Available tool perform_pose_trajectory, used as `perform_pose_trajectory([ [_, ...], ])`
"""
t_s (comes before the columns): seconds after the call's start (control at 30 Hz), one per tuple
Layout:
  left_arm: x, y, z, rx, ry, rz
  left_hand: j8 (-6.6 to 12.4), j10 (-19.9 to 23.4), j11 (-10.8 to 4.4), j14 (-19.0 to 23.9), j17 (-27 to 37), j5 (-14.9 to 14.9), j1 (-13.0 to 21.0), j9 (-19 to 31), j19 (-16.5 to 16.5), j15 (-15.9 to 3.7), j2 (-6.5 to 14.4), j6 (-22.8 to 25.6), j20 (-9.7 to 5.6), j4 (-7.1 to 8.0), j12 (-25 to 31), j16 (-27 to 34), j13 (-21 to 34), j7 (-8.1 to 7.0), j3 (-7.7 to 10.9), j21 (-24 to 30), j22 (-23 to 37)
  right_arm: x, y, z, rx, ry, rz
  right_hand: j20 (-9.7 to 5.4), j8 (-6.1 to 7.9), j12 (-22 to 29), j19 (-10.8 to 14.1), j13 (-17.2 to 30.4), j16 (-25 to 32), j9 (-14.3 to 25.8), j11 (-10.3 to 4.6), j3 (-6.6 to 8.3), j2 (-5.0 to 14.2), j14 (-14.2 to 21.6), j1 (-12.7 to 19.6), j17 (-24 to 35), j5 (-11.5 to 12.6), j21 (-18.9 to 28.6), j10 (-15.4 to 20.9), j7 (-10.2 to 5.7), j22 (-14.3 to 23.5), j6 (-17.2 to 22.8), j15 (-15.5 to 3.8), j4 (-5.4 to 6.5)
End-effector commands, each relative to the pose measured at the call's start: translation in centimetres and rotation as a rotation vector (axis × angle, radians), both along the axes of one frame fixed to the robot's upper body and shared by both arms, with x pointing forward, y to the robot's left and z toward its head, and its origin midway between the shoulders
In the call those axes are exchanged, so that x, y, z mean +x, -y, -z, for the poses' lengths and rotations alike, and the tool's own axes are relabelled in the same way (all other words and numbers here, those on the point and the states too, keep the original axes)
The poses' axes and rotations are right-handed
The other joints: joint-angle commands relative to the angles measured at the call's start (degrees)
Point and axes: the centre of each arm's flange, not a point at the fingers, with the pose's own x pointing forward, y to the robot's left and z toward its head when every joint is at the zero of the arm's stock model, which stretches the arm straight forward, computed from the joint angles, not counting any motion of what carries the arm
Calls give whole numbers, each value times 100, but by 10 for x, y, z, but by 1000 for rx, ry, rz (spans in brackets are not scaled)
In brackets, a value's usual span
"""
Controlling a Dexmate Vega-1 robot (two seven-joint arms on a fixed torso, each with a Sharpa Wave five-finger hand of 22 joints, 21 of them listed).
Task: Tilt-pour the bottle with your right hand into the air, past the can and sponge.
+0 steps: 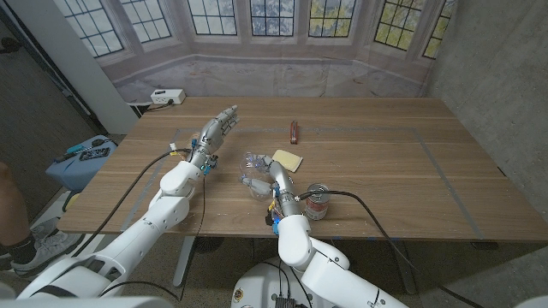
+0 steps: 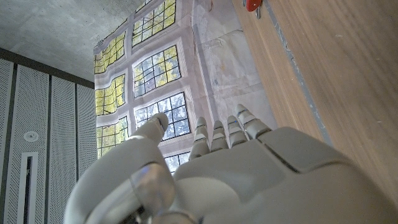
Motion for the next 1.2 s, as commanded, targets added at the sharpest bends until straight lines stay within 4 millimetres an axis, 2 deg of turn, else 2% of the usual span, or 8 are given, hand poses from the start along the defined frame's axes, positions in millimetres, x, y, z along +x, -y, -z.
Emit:
perform_pose_trajectory([
  [0.03, -4, 0, 1, -7, 11, -4, 37, 0, 25, -30, 1, 41, 71, 19, 1, 23, -23, 48, 2, -24, 24, 27, 17, 24, -14, 7, 12, 4, -3, 10, 16, 16, 36, 0, 31, 40, 55, 23, 34, -8, -114, 54, 86, 73, 29, 10, -2, 35, 125, -19, 13, 52, -597, 59],
  [0.7, -5, -1, 4, -8, 9, -3, 36, -6, 17, -44, 2, 44, 87, 20, -13, 22, -20, 59, -9, -30, 26, 24, 16, 28, -12, 4, 12, 6, -11, 15, 30, -10, 35, -15, 31, 44, 108, -1, 49, -20, -124, 34, 117, 121, 41, 34, -15, 34, 122, -26, 13, 75, -618, 58],
  [1.2, -5, -4, 8, -4, 5, -2, 35, -9, 26, -38, 2, 45, 96, 21, -9, 28, -20, 65, -1, -33, 29, 28, 16, 16, -13, 7, 12, 5, -12, 18, 16, -10, 19, 12, -110, -112, 9, -78, -98, -54, -20, 15, 35, -145, -89, -18, -28, -24, -196, 7, 13, -222, -485, 77],
])
